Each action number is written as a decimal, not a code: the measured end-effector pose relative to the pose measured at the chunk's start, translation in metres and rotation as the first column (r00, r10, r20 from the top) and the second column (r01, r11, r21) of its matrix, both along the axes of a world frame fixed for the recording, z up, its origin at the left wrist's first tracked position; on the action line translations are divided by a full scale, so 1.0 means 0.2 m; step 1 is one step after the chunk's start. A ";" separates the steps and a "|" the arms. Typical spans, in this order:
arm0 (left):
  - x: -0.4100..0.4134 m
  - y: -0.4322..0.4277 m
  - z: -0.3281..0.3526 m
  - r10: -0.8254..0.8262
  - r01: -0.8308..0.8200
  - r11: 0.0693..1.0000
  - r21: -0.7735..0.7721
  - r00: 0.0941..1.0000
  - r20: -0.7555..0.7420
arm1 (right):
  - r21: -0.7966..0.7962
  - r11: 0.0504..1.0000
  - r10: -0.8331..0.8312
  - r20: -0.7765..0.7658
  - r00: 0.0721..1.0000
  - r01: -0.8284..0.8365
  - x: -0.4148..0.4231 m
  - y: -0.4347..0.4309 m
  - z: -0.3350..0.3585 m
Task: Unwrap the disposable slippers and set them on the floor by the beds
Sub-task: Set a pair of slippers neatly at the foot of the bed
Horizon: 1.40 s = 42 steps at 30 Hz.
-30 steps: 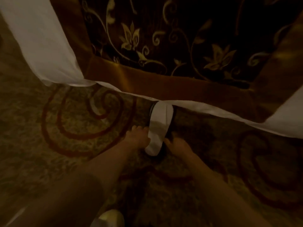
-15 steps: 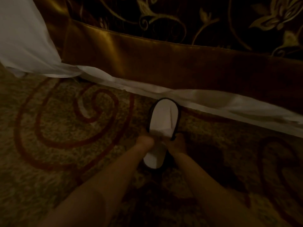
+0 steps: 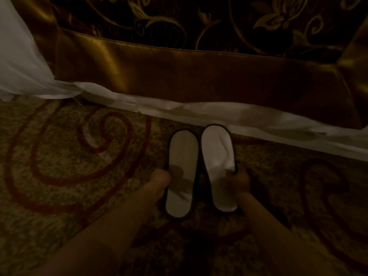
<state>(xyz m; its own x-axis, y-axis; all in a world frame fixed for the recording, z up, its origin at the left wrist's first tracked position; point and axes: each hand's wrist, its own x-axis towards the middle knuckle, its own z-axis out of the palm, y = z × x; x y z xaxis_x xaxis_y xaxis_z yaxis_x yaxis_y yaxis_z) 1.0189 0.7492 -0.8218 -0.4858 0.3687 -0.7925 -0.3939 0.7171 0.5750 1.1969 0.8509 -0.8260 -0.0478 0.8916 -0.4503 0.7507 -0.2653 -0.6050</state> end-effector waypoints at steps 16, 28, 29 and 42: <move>-0.09 -0.09 0.12 0.169 -0.226 0.962 0.154 0.933 0.317 | -0.245 0.887 0.319 -0.291 0.902 -0.392 -0.37 -0.18 0.11; -0.54 -0.32 0.22 0.254 -0.451 0.869 0.202 0.759 0.600 | 0.293 0.510 0.855 -0.072 0.513 -0.808 -0.39 -0.13 0.31; -0.56 -0.34 0.23 0.160 -0.329 0.921 0.208 0.808 0.567 | 0.341 0.478 0.870 -0.055 0.490 -0.810 -0.39 -0.14 0.32; -0.29 -0.33 0.09 0.050 -0.110 0.949 0.296 0.978 0.202 | -0.292 0.940 0.103 -0.242 0.965 -0.174 -0.46 -0.37 0.18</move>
<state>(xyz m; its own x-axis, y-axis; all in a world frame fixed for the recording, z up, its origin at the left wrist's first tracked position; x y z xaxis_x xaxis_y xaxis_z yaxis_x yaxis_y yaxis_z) 0.9617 0.6841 -0.8040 -0.3754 0.5728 -0.7287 -0.5657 0.4812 0.6696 1.1048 0.7767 -0.7897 -0.2899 0.6877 -0.6656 0.6514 -0.3678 -0.6637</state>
